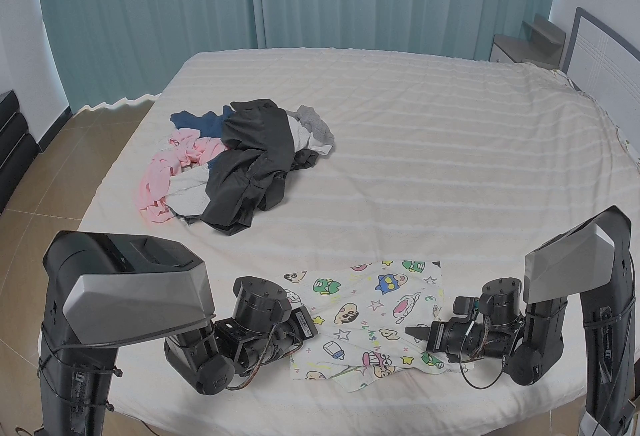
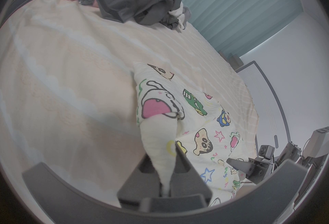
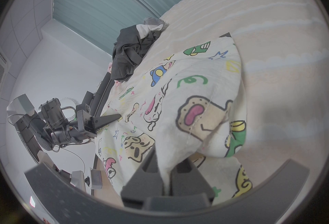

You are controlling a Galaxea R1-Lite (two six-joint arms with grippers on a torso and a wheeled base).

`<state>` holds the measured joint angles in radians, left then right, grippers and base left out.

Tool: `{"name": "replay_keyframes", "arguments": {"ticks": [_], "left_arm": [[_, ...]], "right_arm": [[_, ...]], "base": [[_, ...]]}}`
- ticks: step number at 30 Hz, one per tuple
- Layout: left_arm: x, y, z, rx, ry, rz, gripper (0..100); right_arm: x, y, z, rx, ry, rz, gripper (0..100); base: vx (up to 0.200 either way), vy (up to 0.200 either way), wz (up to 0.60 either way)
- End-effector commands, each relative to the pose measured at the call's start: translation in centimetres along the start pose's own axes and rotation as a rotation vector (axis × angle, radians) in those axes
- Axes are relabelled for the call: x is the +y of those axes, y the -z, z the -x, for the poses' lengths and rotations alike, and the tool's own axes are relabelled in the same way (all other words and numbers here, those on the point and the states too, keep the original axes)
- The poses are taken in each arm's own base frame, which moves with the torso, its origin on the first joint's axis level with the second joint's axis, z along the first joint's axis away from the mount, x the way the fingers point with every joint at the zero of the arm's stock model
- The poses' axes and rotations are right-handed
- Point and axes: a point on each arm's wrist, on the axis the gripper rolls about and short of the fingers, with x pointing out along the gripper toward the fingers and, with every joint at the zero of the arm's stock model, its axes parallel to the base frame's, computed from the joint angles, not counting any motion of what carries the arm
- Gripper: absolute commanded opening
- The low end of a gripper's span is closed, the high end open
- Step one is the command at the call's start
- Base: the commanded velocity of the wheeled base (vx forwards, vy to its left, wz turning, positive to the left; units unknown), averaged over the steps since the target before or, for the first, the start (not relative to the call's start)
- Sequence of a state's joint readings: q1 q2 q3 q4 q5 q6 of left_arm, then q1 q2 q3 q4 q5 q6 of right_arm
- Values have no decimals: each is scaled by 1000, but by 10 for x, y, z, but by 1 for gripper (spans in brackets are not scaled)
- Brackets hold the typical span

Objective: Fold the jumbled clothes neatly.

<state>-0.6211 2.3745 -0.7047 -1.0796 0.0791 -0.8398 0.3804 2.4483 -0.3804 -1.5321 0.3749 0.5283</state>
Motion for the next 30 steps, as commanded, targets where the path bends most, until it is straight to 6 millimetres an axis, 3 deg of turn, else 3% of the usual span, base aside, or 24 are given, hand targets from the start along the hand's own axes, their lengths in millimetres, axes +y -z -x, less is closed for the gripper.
{"name": "replay_keyframes", "arguments": {"ticks": [1,30], "left_arm": [[1,1,0,4,-3,-1,0],[2,5,-2,-7,-25,-9,0]], "right_arm": [[-1,2,0,6,3,-1,0],[-4,7,-1,24,15,-2,0]], "base": [[0,0,0],[0,0,0]]}}
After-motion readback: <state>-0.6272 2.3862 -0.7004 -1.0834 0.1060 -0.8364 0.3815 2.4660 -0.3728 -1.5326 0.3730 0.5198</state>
